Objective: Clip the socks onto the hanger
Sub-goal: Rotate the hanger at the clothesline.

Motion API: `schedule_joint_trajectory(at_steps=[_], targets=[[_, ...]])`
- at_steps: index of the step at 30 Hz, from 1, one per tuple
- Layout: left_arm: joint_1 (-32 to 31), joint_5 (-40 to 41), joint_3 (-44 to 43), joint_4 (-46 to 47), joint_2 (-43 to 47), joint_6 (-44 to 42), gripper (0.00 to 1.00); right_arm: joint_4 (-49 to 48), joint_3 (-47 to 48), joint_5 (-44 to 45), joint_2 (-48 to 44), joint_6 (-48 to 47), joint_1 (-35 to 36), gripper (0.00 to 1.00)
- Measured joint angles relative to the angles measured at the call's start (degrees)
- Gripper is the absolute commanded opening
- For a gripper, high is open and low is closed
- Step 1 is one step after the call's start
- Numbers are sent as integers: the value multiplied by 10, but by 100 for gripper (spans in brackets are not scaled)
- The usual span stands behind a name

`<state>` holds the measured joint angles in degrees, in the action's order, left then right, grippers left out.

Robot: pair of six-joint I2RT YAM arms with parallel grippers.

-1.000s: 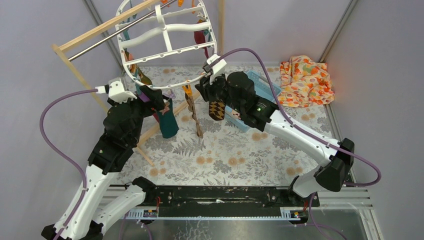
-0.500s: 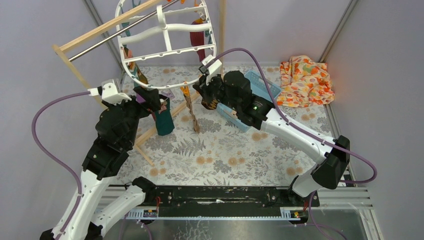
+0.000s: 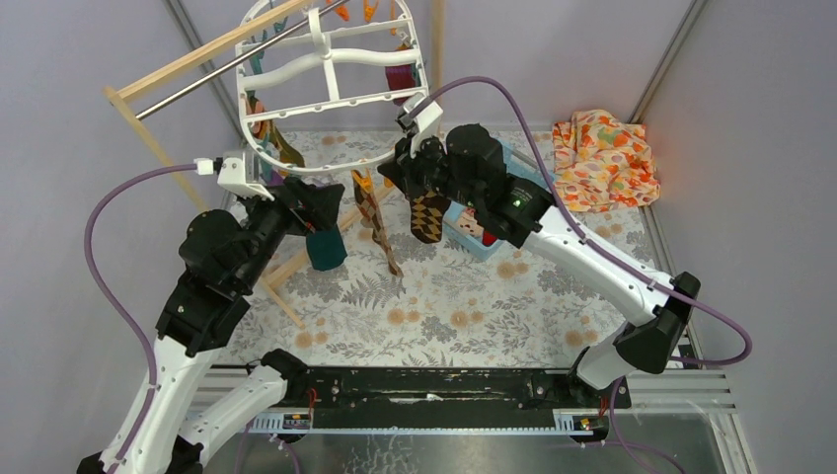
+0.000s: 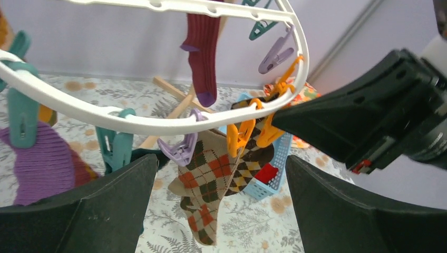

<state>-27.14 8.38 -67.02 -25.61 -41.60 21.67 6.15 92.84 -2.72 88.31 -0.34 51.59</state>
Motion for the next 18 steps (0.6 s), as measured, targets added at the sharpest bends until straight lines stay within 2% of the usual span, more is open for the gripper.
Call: schedule_joint_trajectory(at_steps=[12, 18], targets=[[0, -141, 26, 36, 7, 0, 99, 148, 162, -15, 40, 59, 0, 0], [0, -204, 31, 73, 7, 1, 99, 192, 197, -37, 56, 72, -3, 0]])
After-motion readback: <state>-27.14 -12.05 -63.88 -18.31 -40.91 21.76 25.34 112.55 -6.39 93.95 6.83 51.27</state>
